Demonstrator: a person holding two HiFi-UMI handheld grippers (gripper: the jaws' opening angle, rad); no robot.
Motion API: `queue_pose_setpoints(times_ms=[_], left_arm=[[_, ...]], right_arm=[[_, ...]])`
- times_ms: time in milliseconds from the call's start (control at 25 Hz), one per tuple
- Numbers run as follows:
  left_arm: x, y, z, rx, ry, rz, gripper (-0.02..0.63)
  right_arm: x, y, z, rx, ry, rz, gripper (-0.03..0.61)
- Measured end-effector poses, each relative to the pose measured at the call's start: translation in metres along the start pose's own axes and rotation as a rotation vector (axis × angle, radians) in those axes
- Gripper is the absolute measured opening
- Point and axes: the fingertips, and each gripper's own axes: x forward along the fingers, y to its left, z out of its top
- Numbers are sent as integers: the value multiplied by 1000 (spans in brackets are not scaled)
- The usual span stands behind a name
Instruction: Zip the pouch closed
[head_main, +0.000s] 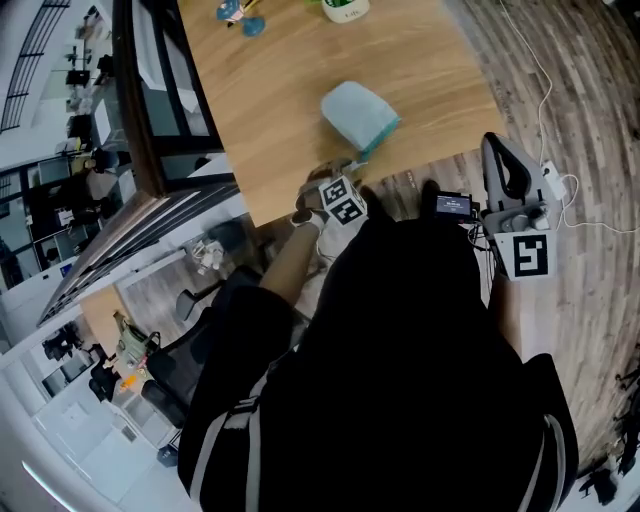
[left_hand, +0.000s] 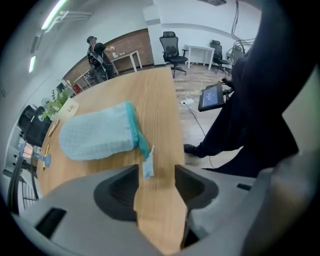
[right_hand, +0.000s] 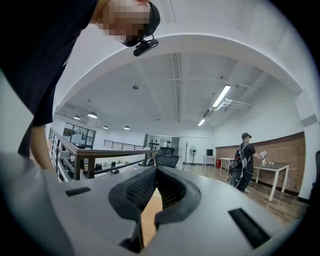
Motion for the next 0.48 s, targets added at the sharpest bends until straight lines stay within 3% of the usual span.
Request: queue_pose_setpoints(times_ms=[280,360,480], left_arm=[[6,-3,5,78,51,7,200],[6,1,1,61,69,11,15],[5,4,-1,10,69,11,12]], right_arm=[[-11,-4,1,-15,9,-20,12],[-9,-1,1,-13,9,-17,12],[-5,3,2,-18,2,-5,12]])
